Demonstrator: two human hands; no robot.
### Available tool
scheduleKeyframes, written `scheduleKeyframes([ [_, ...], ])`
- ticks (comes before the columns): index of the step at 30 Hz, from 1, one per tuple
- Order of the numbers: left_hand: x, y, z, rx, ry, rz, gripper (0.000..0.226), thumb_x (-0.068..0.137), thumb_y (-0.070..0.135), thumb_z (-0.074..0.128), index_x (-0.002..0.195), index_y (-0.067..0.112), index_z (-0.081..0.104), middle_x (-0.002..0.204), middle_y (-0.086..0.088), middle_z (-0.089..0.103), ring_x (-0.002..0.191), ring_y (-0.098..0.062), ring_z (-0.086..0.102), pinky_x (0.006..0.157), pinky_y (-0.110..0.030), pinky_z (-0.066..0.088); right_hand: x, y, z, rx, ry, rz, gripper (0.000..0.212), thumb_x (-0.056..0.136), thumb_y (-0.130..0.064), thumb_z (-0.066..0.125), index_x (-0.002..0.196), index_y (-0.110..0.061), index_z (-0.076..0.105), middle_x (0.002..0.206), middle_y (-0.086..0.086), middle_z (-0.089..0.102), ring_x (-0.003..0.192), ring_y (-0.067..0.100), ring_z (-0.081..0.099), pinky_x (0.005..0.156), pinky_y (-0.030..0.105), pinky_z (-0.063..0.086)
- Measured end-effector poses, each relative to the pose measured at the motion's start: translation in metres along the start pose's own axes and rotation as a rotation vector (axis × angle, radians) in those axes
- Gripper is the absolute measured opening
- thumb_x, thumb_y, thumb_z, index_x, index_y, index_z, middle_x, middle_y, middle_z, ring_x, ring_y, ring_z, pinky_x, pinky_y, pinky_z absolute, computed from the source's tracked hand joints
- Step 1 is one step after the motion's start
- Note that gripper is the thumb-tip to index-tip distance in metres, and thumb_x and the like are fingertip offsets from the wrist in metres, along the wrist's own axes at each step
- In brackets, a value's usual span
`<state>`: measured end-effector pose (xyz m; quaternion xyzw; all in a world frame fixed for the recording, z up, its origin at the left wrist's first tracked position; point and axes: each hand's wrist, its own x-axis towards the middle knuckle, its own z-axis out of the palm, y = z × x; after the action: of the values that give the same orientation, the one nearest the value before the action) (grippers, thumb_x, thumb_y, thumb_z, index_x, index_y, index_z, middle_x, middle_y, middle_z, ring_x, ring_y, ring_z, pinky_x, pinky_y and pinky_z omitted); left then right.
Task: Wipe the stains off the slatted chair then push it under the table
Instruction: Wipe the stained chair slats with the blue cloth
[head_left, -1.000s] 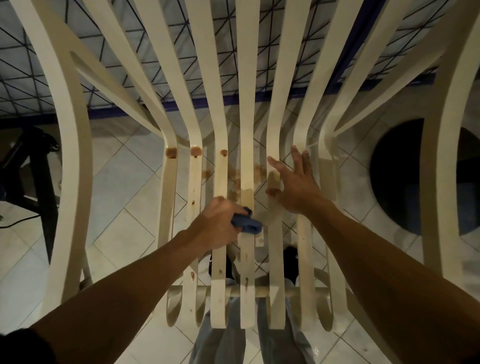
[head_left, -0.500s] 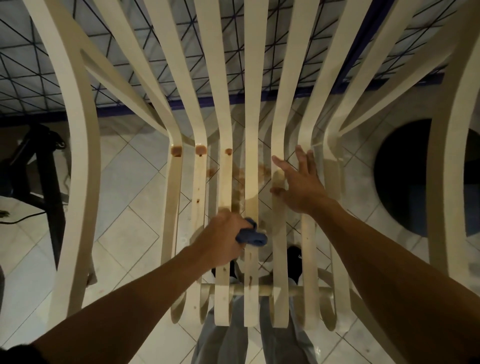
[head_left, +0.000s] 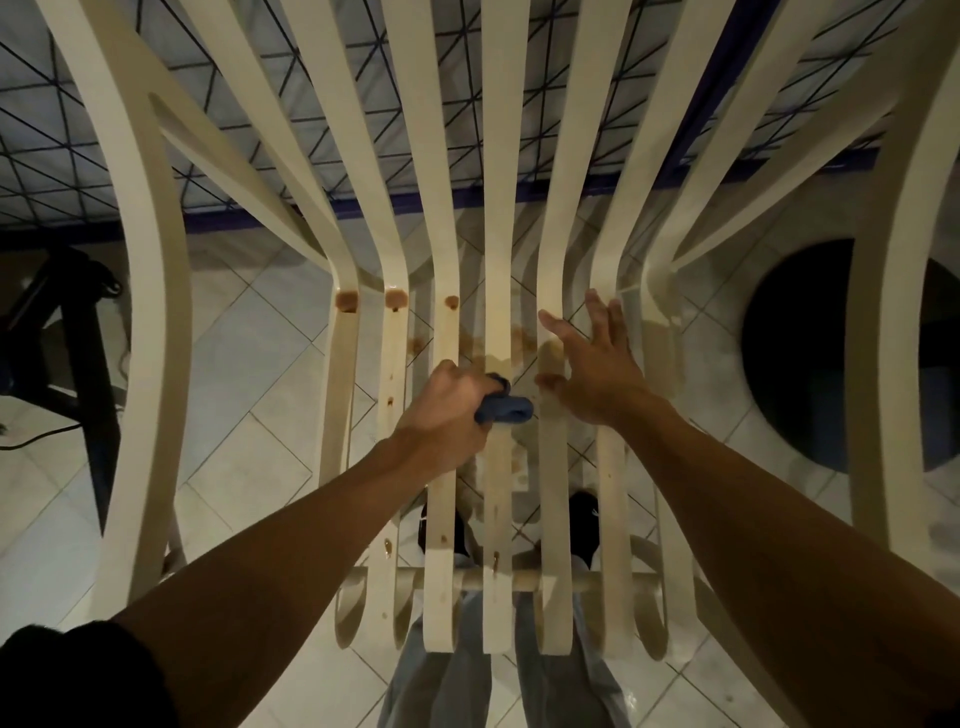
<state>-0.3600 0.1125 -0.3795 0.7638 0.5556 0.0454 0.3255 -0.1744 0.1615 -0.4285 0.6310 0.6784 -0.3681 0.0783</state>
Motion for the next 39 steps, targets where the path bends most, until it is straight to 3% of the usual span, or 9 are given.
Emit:
scheduleKeyframes([
  [2, -0.012, -0.001, 0.005, -0.047, 0.000, 0.138, 0.023, 0.074, -0.010, 0.070, 0.081, 0.011, 0.075, 0.063, -0.005, 0.063, 0.055, -0.011, 0.052, 0.060, -0.023, 0.045, -0.001, 0.001, 0.000, -0.008, 0.004, -0.007, 0.084, 0.091, -0.038, 0.065, 0.154, -0.041, 0.009, 0.161, 0.001, -0.023, 0.144, 0.030, -0.030, 0.120, 0.052, -0.005],
  [5, -0.036, 0.001, 0.016, -0.145, -0.177, 0.055, 0.014, 0.082, 0.000, 0.066, 0.086, 0.010, 0.074, 0.077, -0.005, 0.067, 0.058, 0.004, 0.036, 0.070, -0.011, 0.042, -0.001, 0.003, 0.002, -0.011, 0.020, -0.025, 0.084, 0.090, -0.039, 0.066, 0.154, -0.041, 0.010, 0.161, 0.001, -0.023, 0.144, 0.030, -0.030, 0.118, 0.052, -0.007],
  [8, -0.053, -0.001, 0.034, -0.117, -0.246, 0.045, 0.015, 0.083, 0.005, 0.058, 0.086, 0.014, 0.070, 0.081, -0.003, 0.067, 0.061, -0.002, 0.035, 0.076, -0.010, 0.027, 0.000, 0.004, 0.003, 0.001, 0.015, -0.025, 0.083, 0.090, -0.039, 0.065, 0.154, -0.042, 0.011, 0.161, 0.001, -0.024, 0.143, 0.030, -0.031, 0.118, 0.052, -0.006],
  [12, -0.047, -0.006, 0.028, -0.178, -0.284, -0.042, 0.018, 0.083, 0.003, 0.064, 0.092, 0.013, 0.074, 0.081, -0.001, 0.069, 0.063, -0.005, 0.049, 0.064, -0.011, 0.036, 0.002, 0.004, 0.004, -0.004, 0.013, -0.022, 0.084, 0.091, -0.039, 0.065, 0.154, -0.042, 0.010, 0.160, 0.000, -0.025, 0.143, 0.030, -0.033, 0.120, 0.053, -0.005],
  [16, -0.018, -0.003, 0.004, -0.270, -0.028, -0.010, 0.019, 0.084, 0.000, 0.068, 0.098, 0.011, 0.074, 0.086, 0.006, 0.068, 0.078, -0.002, 0.061, 0.068, -0.006, 0.047, 0.003, 0.003, 0.003, -0.022, 0.004, -0.016, 0.086, 0.090, -0.040, 0.065, 0.154, -0.042, 0.007, 0.160, 0.000, -0.027, 0.142, 0.030, -0.034, 0.120, 0.055, -0.004],
  [21, 0.004, -0.013, 0.013, -0.111, -0.049, -0.041, 0.017, 0.075, -0.008, 0.063, 0.083, 0.004, 0.072, 0.072, -0.011, 0.066, 0.066, -0.022, 0.061, 0.059, -0.038, 0.048, 0.000, 0.002, 0.002, -0.005, -0.001, -0.007, 0.084, 0.091, -0.039, 0.064, 0.154, -0.042, 0.009, 0.160, 0.000, -0.026, 0.142, 0.029, -0.033, 0.119, 0.052, -0.003],
  [26, -0.024, -0.002, 0.022, -0.181, -0.181, -0.035, 0.013, 0.081, 0.001, 0.068, 0.088, 0.008, 0.075, 0.079, -0.005, 0.069, 0.071, -0.015, 0.062, 0.059, -0.012, 0.041, 0.000, 0.005, 0.004, -0.005, 0.004, -0.014, 0.083, 0.091, -0.040, 0.064, 0.153, -0.043, 0.008, 0.160, 0.000, -0.027, 0.142, 0.029, -0.034, 0.119, 0.053, -0.006],
  [29, -0.046, 0.005, 0.029, -0.163, -0.264, -0.032, 0.015, 0.085, 0.002, 0.062, 0.091, 0.010, 0.073, 0.086, -0.003, 0.069, 0.072, -0.005, 0.048, 0.066, -0.004, 0.033, 0.001, 0.006, 0.005, -0.001, 0.006, -0.021, 0.083, 0.091, -0.040, 0.064, 0.153, -0.043, 0.009, 0.160, -0.001, -0.027, 0.142, 0.029, -0.034, 0.119, 0.055, -0.003],
  [39, -0.024, 0.000, 0.020, -0.150, -0.093, -0.080, 0.018, 0.081, -0.001, 0.062, 0.088, 0.007, 0.076, 0.076, -0.008, 0.069, 0.073, -0.022, 0.060, 0.063, -0.017, 0.043, 0.004, 0.006, 0.006, -0.024, 0.015, -0.014, 0.082, 0.092, -0.039, 0.064, 0.154, -0.042, 0.009, 0.160, 0.002, -0.026, 0.142, 0.029, -0.033, 0.116, 0.048, -0.010],
])
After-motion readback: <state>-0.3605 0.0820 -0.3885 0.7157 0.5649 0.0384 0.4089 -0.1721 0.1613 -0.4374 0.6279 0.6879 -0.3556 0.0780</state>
